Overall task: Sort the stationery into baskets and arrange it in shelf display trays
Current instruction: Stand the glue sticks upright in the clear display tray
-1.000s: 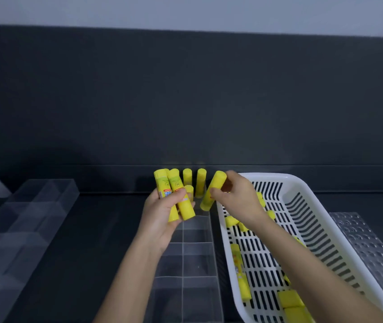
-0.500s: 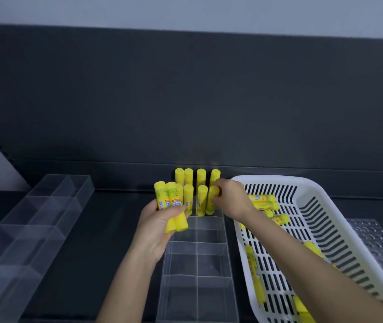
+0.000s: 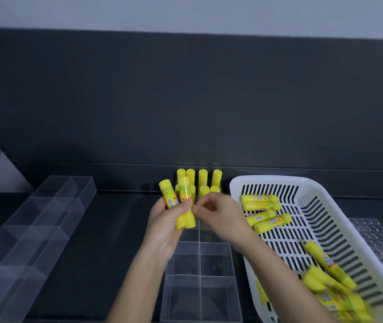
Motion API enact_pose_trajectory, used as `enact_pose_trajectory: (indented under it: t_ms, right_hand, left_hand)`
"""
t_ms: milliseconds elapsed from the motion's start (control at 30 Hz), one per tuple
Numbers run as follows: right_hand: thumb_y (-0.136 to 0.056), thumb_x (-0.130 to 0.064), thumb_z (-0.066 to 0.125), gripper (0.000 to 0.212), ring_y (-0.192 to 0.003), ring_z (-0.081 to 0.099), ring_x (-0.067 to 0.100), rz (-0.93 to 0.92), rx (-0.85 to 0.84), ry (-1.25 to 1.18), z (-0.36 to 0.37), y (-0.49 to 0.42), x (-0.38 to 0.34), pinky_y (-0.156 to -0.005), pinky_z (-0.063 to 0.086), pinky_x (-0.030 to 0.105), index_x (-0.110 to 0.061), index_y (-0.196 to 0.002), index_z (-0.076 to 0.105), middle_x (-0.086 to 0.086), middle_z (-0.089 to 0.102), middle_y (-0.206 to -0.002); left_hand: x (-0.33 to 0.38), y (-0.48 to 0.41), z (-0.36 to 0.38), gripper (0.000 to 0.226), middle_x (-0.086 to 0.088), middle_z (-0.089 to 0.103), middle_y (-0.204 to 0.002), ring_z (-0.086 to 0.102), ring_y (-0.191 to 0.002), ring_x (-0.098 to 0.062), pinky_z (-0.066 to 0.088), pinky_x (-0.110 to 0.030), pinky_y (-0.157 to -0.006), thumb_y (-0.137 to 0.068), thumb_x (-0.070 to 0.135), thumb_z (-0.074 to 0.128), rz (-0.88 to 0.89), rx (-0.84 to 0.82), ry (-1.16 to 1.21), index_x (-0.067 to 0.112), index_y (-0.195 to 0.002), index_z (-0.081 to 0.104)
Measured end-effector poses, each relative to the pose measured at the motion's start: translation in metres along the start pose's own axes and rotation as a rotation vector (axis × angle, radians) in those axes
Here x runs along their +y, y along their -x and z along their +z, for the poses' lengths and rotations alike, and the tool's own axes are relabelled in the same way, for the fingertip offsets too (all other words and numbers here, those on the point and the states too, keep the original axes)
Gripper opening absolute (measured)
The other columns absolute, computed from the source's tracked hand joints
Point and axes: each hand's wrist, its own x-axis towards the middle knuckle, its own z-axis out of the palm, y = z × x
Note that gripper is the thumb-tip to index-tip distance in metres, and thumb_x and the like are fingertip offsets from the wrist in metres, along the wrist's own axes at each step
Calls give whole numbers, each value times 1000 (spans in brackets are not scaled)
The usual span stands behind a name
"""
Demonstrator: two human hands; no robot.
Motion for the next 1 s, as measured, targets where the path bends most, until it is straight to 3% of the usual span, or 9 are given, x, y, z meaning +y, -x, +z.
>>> enact_pose_trajectory:
  t_ms: [100,233,300,367,467,633,767,900,1000]
  right_hand:
    - [-84,-18,68,10,-69,63,11,114,-108,-262,8,11,-3,-66,58,33,-10,-87,64,4,68,-81]
    - [-85,-13,65,11,-74,66,20,169,-68,-337,7,13,-3,-72,60,40,-3,-89,64,12,68,-83]
    - [-87,-9,63,6,-72,69,22,184,-6,-421,4,14,-2,-71,60,40,-3,-88,63,12,68,-78]
    - [-86,-4,62,5,-64,69,15,168,64,-464,-1,14,0,-63,59,30,-5,-90,64,8,67,-73]
    - [-82,-4,64,12,-54,61,5,97,147,-326,-8,15,4,-56,54,22,-14,-88,66,0,63,-68]
    - [-80,-9,68,16,-56,53,8,10,142,-88,-9,12,8,-53,43,18,-19,-91,63,-3,60,-72]
    - [-79,-11,69,24,-62,52,1,-93,107,201,0,6,6,-50,38,6,-28,-90,55,-11,56,-77]
    - [-80,-9,66,23,-65,51,0,-166,69,305,8,1,10,-52,38,8,-25,-94,58,-11,55,-81]
    - [-80,-8,66,27,-69,54,7,-166,37,317,12,-2,13,-55,39,11,-21,-102,60,-7,58,-84]
  left_hand:
    - [-3,0,5,28,-15,71,-106,69,-95,-27,57,-33,-71,-86,-2,61,9,-3,10,5,-114,62]
    - [-5,0,2,23,-12,72,-106,70,-95,-25,58,-34,-71,-91,5,60,17,-21,-103,7,-114,61]
    - [-2,-1,-5,12,-7,71,-96,69,-83,-19,56,-29,-64,-95,15,57,64,46,-320,11,-106,60]
    - [3,-3,-16,11,-3,60,-79,57,-65,-16,47,-29,-55,-97,27,53,179,126,-658,17,-92,55]
    - [12,-5,-30,14,-2,51,-73,48,-64,-18,40,-37,-58,-98,30,45,234,124,-943,22,-87,49]
    - [28,0,-38,9,-7,57,-89,59,-74,-23,51,-40,-64,-90,16,53,268,27,-1151,21,-95,59]
    - [34,2,-42,16,9,60,-89,56,-77,-4,39,-12,-57,-80,24,70,358,97,-1228,29,-94,66]
    - [34,-2,-40,26,12,55,-79,52,-68,-4,30,-14,-49,-73,27,78,405,105,-1310,30,-86,55]
    - [31,-9,-38,30,9,55,-73,51,-61,-4,35,-13,-44,-71,18,78,400,12,-1326,26,-85,53]
